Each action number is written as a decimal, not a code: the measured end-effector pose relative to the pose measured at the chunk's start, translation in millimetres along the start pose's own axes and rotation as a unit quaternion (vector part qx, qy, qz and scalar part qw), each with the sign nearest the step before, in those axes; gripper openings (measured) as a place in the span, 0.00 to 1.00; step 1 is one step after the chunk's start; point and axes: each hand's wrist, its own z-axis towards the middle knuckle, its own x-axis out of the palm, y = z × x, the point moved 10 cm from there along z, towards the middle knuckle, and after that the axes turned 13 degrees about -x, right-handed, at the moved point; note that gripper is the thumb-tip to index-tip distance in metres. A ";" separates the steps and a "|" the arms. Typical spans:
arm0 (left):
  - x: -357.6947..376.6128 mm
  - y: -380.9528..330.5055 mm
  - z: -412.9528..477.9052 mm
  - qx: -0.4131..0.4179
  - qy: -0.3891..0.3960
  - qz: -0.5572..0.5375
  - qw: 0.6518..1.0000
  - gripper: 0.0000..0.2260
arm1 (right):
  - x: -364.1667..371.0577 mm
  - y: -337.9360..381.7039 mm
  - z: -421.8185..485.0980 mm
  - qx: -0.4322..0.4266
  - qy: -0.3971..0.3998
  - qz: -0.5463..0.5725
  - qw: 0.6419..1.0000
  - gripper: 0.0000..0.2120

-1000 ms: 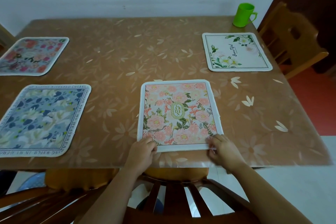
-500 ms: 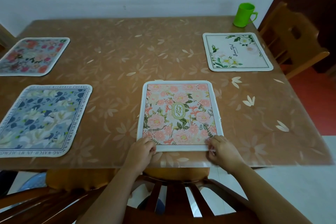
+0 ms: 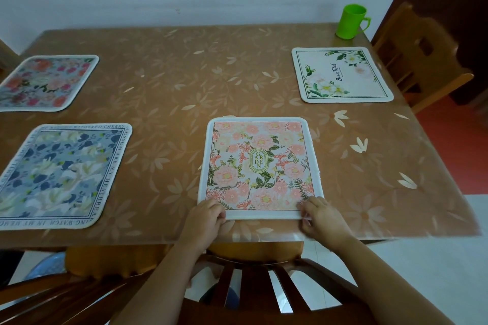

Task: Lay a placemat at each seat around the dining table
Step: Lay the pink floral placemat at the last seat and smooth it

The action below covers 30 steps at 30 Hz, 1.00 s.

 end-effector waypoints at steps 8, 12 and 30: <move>0.7 -0.4 -1.4 -0.003 0.000 -0.008 1.000 0.03 | -1.4 0.6 -0.1 -0.002 -0.005 -0.006 1.000 0.11; 1.1 0.3 -1.2 -0.005 -0.003 -0.009 1.000 0.04 | -0.6 0.3 0.0 0.003 0.000 0.001 1.000 0.11; 11.4 23.2 7.3 -0.072 0.012 0.067 0.995 0.25 | -3.5 -28.5 -10.3 0.042 -0.013 0.000 0.999 0.28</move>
